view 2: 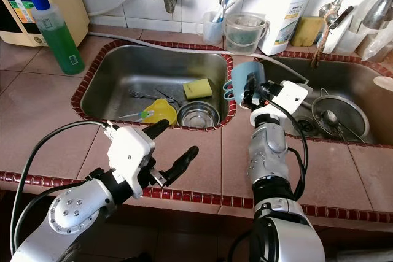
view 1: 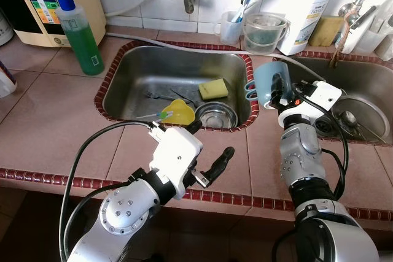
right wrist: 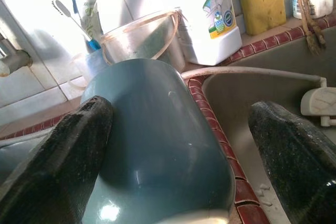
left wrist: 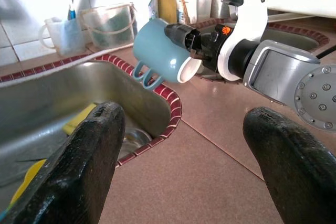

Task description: Kitchen organization

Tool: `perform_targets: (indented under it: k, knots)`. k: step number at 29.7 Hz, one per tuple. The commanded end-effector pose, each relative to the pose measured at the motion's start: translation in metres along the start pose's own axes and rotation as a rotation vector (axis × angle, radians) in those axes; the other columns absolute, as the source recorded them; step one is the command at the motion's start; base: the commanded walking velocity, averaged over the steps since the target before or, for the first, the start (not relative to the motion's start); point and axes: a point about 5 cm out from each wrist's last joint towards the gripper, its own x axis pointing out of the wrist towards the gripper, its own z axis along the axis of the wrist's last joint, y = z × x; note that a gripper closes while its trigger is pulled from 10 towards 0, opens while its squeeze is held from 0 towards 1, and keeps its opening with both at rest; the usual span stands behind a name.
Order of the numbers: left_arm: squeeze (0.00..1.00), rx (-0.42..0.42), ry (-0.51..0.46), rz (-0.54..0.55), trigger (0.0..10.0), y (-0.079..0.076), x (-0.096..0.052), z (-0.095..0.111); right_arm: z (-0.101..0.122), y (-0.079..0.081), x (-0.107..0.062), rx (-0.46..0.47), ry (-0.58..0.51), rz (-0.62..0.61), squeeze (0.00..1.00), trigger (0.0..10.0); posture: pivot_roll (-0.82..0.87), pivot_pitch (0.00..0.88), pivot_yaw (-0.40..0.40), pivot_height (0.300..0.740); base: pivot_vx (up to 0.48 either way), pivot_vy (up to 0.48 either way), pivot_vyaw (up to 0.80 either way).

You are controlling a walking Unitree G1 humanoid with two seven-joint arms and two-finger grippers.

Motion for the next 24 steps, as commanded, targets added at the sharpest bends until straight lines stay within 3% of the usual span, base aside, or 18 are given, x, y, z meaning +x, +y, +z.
perform_targets:
  k: [1, 6, 13, 24]
  knots:
    - [0.0, 0.009, -0.011, -0.009, 10.0, 0.001, 0.001, 0.002, -0.018, -0.009, -0.011, -0.007, 0.082, -0.029, 0.0, 10.0, -0.08, 0.16, 0.028, 0.74, 0.0, 0.0, 0.0]
    - [0.0, 0.012, -0.014, -0.01, 10.0, 0.002, 0.002, 0.002, -0.025, -0.004, -0.019, -0.028, 0.094, -0.008, 0.0, 10.0, -0.08, 0.158, 0.026, 0.74, 0.0, 0.0, 0.0]
    - [0.0, 0.02, -0.022, -0.013, 10.0, 0.003, 0.004, 0.002, -0.049, 0.015, -0.051, -0.122, 0.111, 0.106, 0.0, 10.0, -0.09, 0.144, 0.024, 0.74, 0.0, 0.0, 0.0]
    - [0.0, 0.032, -0.025, -0.014, 10.0, 0.007, 0.004, 0.002, -0.059, 0.011, -0.072, -0.125, 0.152, 0.088, 0.0, 10.0, -0.09, 0.132, 0.026, 0.74, 0.0, 0.0, 0.0]
